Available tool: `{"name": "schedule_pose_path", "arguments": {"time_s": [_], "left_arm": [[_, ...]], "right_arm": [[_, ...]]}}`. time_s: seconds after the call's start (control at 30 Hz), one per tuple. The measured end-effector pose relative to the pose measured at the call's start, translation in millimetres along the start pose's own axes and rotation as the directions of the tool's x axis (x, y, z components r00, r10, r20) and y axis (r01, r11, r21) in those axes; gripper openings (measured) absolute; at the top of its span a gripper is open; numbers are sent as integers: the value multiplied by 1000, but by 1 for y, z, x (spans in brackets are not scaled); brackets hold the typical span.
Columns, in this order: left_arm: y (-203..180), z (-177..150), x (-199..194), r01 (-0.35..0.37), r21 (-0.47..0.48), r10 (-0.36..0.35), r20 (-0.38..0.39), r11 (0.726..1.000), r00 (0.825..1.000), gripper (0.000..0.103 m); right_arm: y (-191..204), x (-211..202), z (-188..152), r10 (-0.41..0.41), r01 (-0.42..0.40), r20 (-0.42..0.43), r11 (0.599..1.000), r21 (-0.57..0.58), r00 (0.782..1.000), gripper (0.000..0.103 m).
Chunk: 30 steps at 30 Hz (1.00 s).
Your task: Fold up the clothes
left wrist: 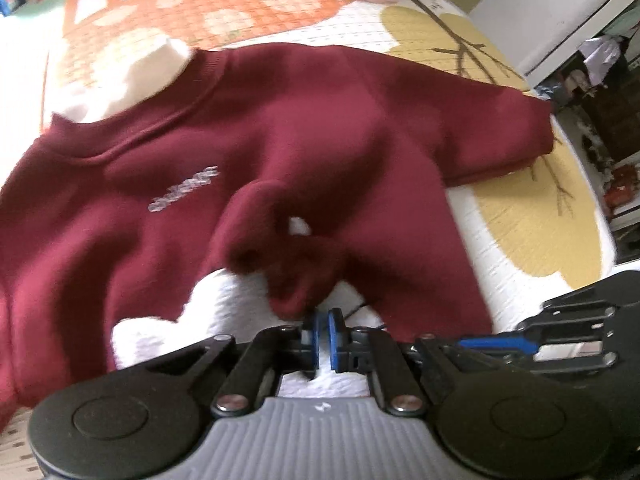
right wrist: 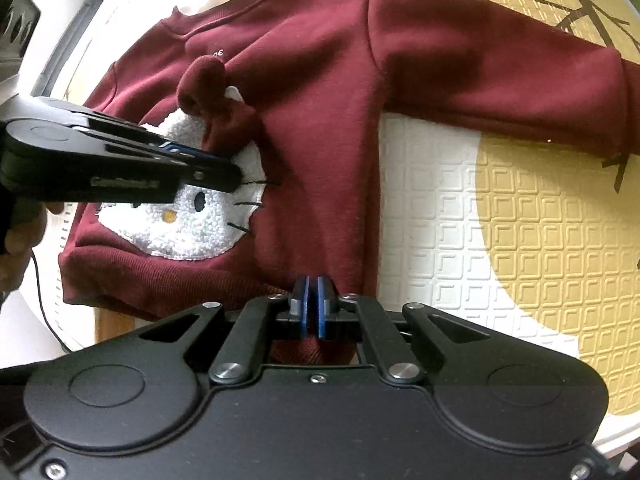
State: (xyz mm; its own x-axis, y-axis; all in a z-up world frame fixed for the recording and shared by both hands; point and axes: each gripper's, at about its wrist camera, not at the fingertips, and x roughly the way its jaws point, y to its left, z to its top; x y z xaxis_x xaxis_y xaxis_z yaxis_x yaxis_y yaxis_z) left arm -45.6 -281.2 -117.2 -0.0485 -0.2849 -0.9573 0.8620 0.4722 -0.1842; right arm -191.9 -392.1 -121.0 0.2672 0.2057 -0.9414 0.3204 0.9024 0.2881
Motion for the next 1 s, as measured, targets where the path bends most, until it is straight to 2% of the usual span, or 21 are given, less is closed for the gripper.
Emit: {"name": "schedule_pose_path", "arguments": {"time_s": [0.17,0.3,0.43,0.57,0.67,0.73,0.83,0.9,1.0], "left_arm": [[15,-3,-9,-103,1,103,17,995,995,7],[31,-3,-16,-138,-21,139,18,990,990,6],[33,-5,-19,-141,-32,142,26,990,990,6],[24,-9,-33,-104,-7,104,67,995,992,13],[20,-18,-51,-16,-8,17,115,1000,993,17],[15,-21,-58,73,-19,-70,138,997,988,17],[2,-27,-59,164,-18,-160,151,986,976,14],[-11,-31,-53,198,-6,-196,142,980,970,14],[-25,-41,-44,199,-2,-197,121,980,973,9]], "right_arm": [[2,2,2,-6,6,-6,1000,-14,1000,1],[6,3,3,-19,18,-13,999,-34,1000,1],[10,1,3,-41,39,-27,997,-71,999,1],[11,-3,5,-52,50,-36,997,-66,998,1],[11,-15,9,-27,27,-8,999,-38,1000,5],[12,-24,12,-19,20,28,1000,-22,999,5],[9,-32,18,-9,8,67,1000,19,998,5],[5,-30,20,6,-10,71,998,56,997,5],[-1,-21,22,35,-41,58,993,110,998,5]]}}
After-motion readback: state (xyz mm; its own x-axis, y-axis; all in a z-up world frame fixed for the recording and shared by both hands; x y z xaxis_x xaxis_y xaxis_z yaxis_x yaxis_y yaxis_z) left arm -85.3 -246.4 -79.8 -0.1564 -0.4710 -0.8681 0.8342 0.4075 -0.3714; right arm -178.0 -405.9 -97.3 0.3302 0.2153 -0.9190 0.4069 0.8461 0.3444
